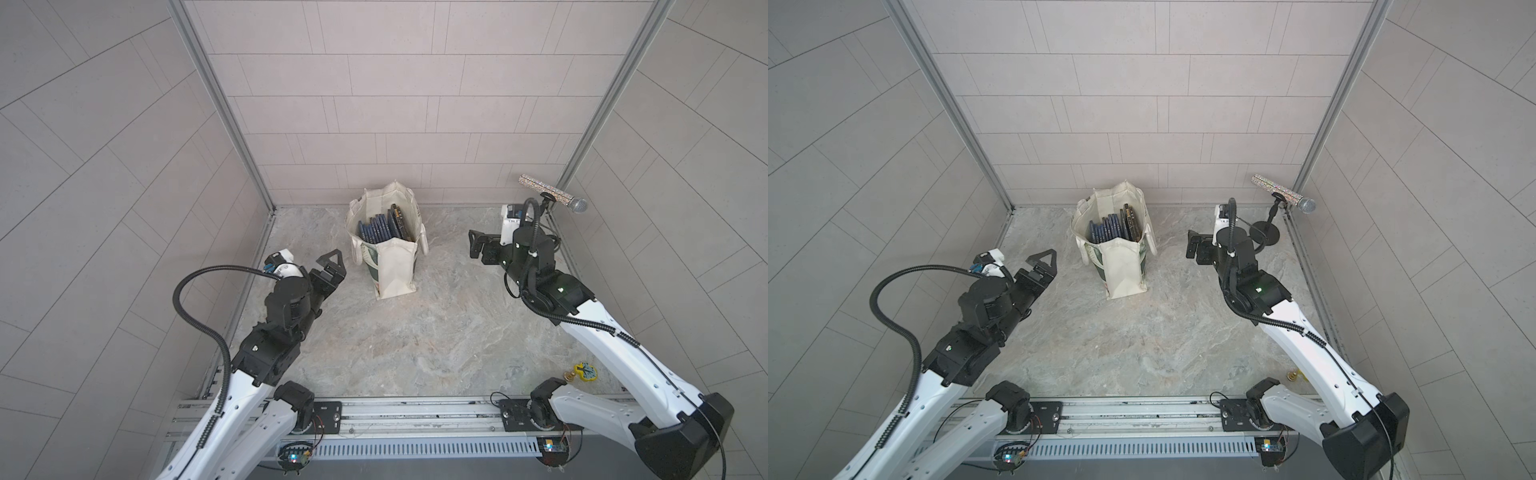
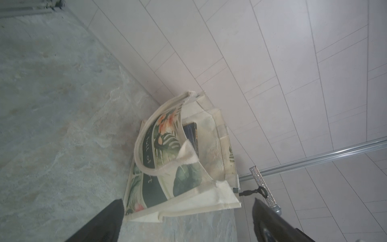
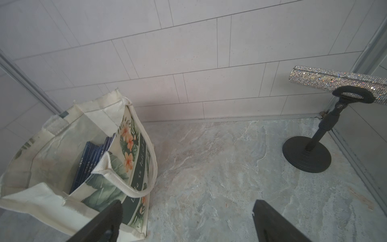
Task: Take out the books from the canvas bag
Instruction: Adjust the canvas bag at the center of the board.
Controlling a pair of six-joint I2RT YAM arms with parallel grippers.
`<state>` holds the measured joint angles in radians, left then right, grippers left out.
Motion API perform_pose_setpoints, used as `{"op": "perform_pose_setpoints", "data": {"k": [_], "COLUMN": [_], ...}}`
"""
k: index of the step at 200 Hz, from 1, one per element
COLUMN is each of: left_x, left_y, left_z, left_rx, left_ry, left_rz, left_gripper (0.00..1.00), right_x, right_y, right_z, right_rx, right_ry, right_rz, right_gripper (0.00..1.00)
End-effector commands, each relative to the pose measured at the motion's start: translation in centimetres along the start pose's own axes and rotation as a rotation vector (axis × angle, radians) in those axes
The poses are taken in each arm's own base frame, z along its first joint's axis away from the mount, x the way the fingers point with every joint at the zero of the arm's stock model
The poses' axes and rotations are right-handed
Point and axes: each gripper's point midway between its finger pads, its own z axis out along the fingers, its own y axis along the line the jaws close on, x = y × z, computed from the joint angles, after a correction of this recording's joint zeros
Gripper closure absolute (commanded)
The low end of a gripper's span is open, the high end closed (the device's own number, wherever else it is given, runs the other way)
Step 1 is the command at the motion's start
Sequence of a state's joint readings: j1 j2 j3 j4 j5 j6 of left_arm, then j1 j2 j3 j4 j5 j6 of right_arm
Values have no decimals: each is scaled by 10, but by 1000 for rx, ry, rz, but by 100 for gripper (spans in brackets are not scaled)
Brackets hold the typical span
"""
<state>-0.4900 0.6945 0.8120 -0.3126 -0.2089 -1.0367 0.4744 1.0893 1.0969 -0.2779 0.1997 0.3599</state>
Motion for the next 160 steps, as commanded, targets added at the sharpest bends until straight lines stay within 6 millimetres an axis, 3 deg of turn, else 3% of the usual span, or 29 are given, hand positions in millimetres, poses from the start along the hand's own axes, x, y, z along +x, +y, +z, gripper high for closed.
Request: {"op": "perform_pose_setpoints", "data": {"k": [1, 28, 79, 138, 160], "left_x": [25, 37, 68, 96, 96], "left_y": [6, -20, -56, -58, -55], "left_z": [2, 3, 43, 67, 77], "left_rx": [-167, -236, -466, -566, -603], "left_ry": [72, 29, 118, 96, 51], "left_rz": [-30, -42, -32, -161, -155], "left_gripper": [0, 0, 0, 4, 4], "right_x": [11, 14, 19, 20, 21], "right_y": [-4, 0, -4, 2, 5], "right_z": [-9, -14, -32, -40, -40], "right_rx": [76, 70, 103, 82, 69], "right_ry": [73, 85, 52, 28, 26], "right_rz": [-149, -190, -305, -334, -333], "right_gripper": [0, 0, 0, 0, 0]}}
